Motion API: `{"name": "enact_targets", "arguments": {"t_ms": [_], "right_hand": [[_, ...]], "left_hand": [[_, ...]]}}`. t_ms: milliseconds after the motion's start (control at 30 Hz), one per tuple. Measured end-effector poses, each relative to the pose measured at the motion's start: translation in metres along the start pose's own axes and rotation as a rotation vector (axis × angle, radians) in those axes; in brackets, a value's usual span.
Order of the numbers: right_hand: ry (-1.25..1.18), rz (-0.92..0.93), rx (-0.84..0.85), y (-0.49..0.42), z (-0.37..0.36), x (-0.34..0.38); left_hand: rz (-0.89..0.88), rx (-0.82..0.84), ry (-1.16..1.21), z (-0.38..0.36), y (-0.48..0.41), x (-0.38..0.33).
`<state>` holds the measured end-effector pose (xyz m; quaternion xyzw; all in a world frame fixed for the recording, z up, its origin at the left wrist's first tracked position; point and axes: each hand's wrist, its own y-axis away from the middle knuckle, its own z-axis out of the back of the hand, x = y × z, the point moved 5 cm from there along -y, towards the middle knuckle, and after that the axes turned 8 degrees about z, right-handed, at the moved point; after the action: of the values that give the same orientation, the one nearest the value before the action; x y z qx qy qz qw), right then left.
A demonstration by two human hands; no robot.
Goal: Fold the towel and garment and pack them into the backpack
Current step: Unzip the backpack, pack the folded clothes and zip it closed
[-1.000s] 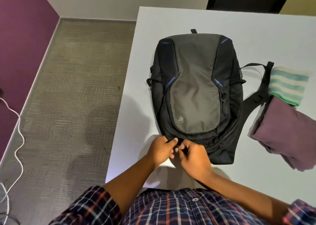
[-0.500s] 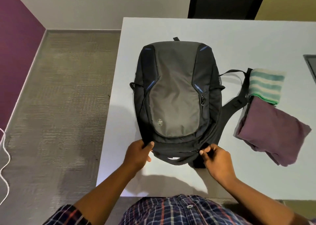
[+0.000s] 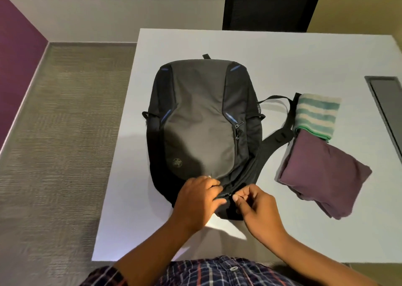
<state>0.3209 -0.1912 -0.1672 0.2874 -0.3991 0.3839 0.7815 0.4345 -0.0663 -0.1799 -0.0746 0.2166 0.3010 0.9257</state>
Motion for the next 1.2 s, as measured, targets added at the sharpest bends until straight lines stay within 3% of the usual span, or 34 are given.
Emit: {"name": "enact_targets", "arguments": {"t_ms": [100,334,601,1001,1201], "right_hand": [[0.034,-0.015,0.025,-0.009,0.013,-0.011],[0.091,-0.013,0.037,-0.051,0.042,-0.036],[0.178,0.14,0.002,-0.104,0.059,-0.037],[0.159,0.154,-0.124,-0.18,0.086,-0.056],[0.106,0.225,-0.062,-0.212,0.086,-0.053]], "left_hand": [[0.004,-0.01,-0.096,-0.003,-0.009,-0.007],[0.081,-0.042,0.091,0.015,-0.008,-0.011],[0.183,-0.096,0.253,0.049,-0.032,-0.011],[0.131,-0.105,0.376,0.102,-0.062,-0.025],[0.142,-0.092,0.433,0.118,-0.075,-0.029]]}}
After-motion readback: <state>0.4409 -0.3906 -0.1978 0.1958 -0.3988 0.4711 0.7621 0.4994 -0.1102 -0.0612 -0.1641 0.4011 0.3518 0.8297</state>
